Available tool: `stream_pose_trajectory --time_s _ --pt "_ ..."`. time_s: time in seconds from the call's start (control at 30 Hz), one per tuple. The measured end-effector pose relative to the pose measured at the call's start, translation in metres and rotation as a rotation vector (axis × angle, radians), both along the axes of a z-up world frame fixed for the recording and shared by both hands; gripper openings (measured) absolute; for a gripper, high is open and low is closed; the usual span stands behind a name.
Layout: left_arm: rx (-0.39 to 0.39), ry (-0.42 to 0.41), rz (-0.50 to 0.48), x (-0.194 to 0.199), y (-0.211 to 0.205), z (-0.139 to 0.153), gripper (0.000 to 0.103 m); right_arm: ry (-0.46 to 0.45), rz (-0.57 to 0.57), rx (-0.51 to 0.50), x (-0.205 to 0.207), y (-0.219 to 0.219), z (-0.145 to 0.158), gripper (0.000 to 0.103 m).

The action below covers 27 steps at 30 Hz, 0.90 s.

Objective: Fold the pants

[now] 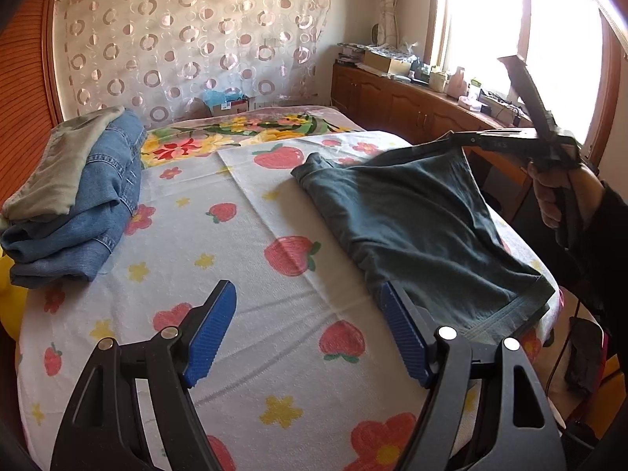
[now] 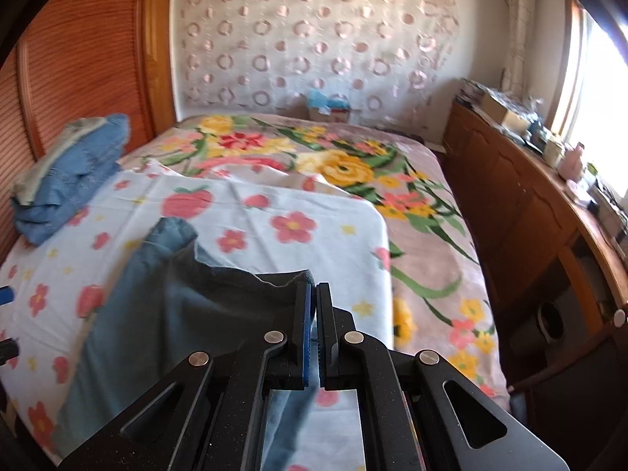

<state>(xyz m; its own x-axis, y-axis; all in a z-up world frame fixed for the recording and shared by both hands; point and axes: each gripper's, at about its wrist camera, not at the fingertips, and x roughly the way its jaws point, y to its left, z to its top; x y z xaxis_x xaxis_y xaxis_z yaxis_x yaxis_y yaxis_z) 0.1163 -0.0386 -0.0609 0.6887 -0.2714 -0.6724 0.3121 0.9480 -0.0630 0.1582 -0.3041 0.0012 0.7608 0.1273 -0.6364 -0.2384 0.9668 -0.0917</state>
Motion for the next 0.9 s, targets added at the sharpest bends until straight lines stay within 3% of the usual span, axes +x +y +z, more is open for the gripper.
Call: stream_pose_trajectory --time_s 0.17,0.3,0.57,0.9 --pt "0.004 0.005 -0.003 0.0 -0.003 -0.002 0.077 0.025 -0.054 -0.033 0.014 0.007 -0.011 0.003" --pt "0.003 0.01 -0.006 -0.001 -0.005 -0.003 0.077 0.035 -0.059 0.025 0.01 0.01 -0.009 0.019" --pt "0.004 0.029 -0.031 0.001 -0.018 -0.009 0.077 0.092 -0.003 0.078 -0.002 0.0 -0.023 0.021" --pt "0.02 0.071 -0.07 0.004 -0.038 -0.026 0.077 0.11 0.026 0.125 0.016 -0.011 -0.03 0.024"
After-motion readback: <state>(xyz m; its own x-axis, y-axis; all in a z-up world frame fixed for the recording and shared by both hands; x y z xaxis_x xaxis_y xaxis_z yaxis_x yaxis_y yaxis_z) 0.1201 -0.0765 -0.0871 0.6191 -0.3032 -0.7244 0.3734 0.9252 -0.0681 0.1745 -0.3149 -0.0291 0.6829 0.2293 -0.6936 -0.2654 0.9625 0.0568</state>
